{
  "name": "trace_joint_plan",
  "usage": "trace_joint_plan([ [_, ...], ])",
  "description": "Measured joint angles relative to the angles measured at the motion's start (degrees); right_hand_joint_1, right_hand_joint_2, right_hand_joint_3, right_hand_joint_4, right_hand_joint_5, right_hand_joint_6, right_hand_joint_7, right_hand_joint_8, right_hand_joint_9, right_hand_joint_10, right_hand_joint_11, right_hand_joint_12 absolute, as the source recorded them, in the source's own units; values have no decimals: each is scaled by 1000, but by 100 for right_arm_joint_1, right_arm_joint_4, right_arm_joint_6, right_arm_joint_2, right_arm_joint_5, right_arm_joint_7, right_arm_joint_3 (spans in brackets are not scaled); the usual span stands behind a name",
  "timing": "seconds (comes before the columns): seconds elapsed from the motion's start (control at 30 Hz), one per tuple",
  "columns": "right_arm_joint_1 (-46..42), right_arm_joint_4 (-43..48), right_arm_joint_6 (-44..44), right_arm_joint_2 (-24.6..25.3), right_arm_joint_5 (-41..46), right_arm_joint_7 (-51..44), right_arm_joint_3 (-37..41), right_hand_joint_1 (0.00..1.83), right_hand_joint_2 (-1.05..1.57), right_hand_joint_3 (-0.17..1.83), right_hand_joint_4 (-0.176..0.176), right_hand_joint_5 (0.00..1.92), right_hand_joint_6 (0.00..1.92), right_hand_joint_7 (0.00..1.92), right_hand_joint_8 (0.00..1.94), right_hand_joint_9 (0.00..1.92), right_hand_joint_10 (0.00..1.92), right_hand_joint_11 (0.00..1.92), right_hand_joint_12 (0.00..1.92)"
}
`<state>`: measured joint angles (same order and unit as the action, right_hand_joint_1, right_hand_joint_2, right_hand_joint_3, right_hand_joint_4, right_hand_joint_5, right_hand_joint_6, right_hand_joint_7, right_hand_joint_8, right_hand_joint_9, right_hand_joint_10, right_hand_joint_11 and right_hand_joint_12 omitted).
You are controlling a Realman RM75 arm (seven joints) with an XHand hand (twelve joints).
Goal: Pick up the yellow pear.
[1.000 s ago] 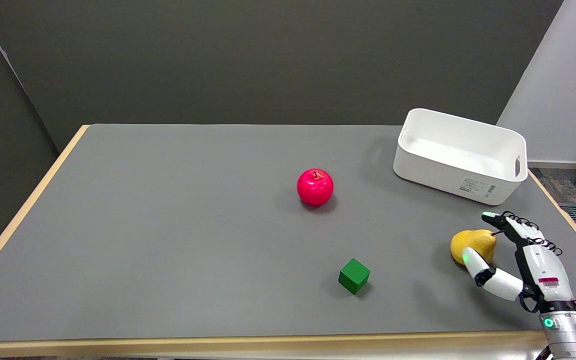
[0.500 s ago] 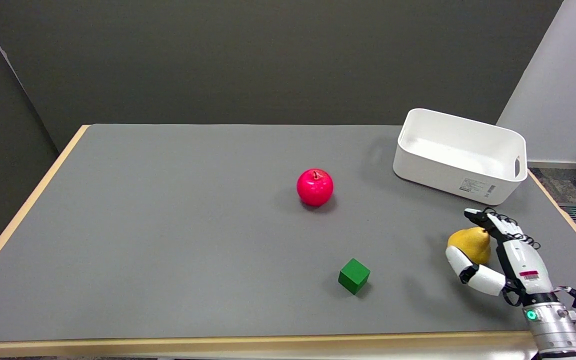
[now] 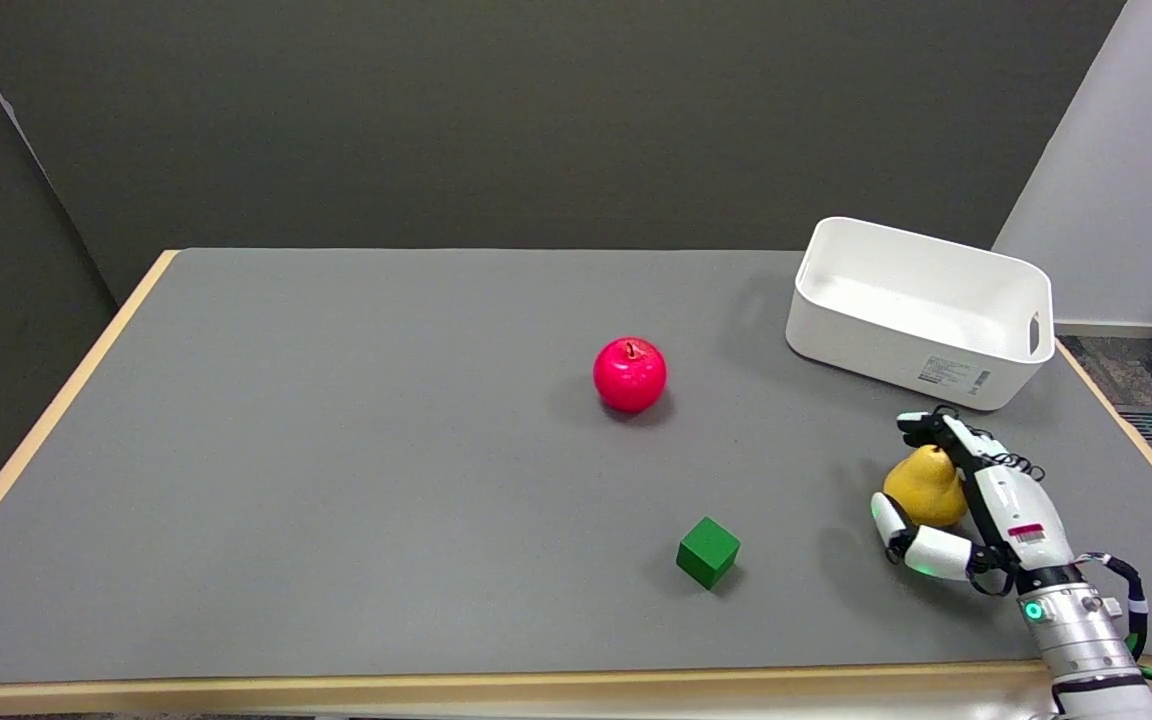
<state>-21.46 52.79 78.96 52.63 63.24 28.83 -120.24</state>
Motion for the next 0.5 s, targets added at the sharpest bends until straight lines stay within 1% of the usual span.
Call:
trace_joint_plan([
  [0.03, 19, -9, -14, 2, -18, 0, -1, 856, 868, 665, 13, 552, 1245, 624, 775, 528, 1153, 346, 1577],
  [0.07, 39, -17, -29, 4, -32, 0, -3, 903, 1104, 380, 31, 624, 1481, 677, 881, 575, 1203, 377, 1619],
  [0.1, 57, -26, -41, 5, -44, -1, -4, 920, 1153, 321, 27, 645, 1534, 706, 933, 602, 1231, 400, 1641],
  [0.13, 72, -35, -51, 6, -51, -2, -4, 928, 1147, 329, 18, 649, 1532, 727, 966, 621, 1250, 419, 1657],
  [0.17, 91, -52, -60, 9, -62, -4, -5, 1001, 1154, 285, -7, 635, 1539, 766, 1082, 659, 1262, 456, 1659],
  [0.2, 106, -57, -67, 8, -74, -5, -5, 1124, 1172, 201, -43, 604, 1554, 820, 1261, 709, 1267, 507, 1651],
  [0.23, 120, -60, -74, 9, -84, -7, -5, 1157, 1175, 182, -59, 595, 1552, 838, 1311, 726, 1272, 526, 1648],
  [0.3, 150, -69, -88, 14, -96, -11, -5, 1170, 1163, 199, -89, 592, 1522, 855, 1331, 738, 1294, 545, 1661],
  [0.33, 159, -72, -92, 15, -102, -14, -5, 1188, 1132, 244, -123, 600, 1481, 877, 1344, 740, 1333, 555, 1710],
  [0.37, 176, -78, -96, 18, -113, -23, -6, 1202, 1109, 279, -150, 606, 1449, 894, 1358, 747, 1371, 565, 1754],
  [0.43, 204, -88, -101, 22, -135, -58, -6, 1187, 1121, 286, -140, 605, 1450, 862, 1438, 844, 1512, 600, 1859],
  [0.5, 235, -98, -101, 24, -162, -111, -6, 1191, 1083, 360, -132, 616, 1441, 857, 1456, 856, 1623, 548, 1919],
])
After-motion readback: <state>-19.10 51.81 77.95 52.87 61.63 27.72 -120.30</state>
